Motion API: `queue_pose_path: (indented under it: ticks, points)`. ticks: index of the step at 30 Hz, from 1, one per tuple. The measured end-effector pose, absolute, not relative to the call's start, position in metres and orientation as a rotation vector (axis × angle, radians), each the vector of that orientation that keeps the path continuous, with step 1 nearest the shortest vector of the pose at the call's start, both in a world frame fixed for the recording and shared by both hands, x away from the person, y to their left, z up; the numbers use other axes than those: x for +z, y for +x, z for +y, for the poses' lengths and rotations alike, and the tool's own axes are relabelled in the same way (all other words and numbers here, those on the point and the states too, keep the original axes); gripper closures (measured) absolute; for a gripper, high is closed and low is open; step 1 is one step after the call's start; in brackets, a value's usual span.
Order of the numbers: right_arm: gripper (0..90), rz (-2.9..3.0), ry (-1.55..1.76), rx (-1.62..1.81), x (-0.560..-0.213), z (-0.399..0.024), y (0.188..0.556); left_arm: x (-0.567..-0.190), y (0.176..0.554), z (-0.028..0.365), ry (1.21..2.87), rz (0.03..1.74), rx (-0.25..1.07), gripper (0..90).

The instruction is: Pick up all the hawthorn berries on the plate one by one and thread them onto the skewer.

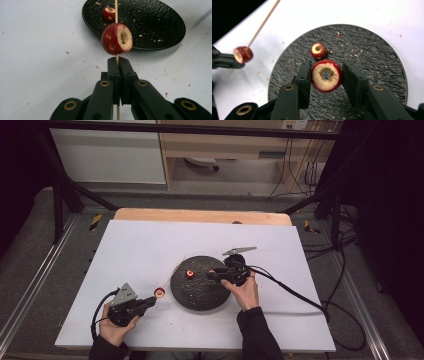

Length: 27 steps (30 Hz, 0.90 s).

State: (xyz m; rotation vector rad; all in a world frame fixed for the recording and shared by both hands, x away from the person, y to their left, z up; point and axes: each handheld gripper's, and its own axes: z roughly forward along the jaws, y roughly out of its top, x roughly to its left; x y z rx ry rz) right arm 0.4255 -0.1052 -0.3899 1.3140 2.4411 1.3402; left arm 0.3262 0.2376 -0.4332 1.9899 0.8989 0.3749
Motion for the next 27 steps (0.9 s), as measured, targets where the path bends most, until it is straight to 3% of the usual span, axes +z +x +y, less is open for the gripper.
queue_pose_path:
  ticks: [27]
  points:
    - [61.2, 1.938, 1.431, 1.89, -0.417, -0.108, 0.398, -0.434, 0.319, 0.219, 1.948, 0.893, 0.398, 88.4]
